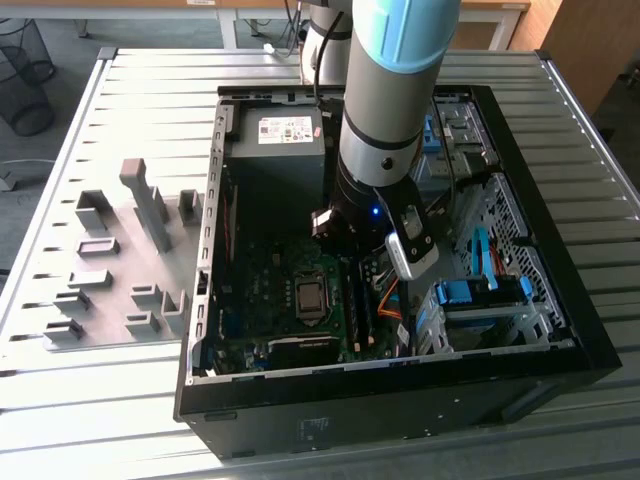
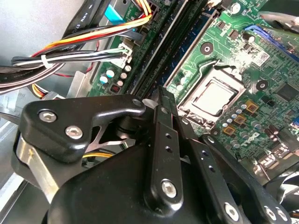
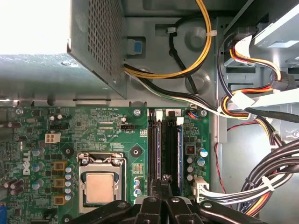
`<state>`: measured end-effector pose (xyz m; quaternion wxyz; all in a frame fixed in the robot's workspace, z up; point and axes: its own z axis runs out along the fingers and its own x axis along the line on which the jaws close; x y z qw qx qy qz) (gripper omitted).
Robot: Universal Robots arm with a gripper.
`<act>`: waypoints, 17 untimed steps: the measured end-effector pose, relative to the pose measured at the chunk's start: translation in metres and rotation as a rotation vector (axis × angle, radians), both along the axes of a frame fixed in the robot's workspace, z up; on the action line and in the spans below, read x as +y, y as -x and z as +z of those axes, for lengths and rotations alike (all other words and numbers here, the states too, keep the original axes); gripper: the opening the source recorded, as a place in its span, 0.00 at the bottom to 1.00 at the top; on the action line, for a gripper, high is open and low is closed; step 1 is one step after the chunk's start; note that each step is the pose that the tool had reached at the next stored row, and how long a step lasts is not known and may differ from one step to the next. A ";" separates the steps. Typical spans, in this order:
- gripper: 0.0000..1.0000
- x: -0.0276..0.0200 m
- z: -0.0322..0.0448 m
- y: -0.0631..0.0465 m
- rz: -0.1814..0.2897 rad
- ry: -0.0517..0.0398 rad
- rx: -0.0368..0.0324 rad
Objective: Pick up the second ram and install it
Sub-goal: 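Insert the second ram into the second slot, then press down the second ram until it locks into place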
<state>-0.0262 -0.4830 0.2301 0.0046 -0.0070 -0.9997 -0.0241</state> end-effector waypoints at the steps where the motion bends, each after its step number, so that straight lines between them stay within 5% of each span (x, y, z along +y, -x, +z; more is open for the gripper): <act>1: 0.10 0.0000 -0.0007 0.000 0.000 -0.0001 -0.0001; 13: 0.10 -0.0001 -0.0165 0.000 0.000 0.0010 0.0004; 17: 0.10 -0.0001 -0.0161 0.000 0.000 0.0009 0.0007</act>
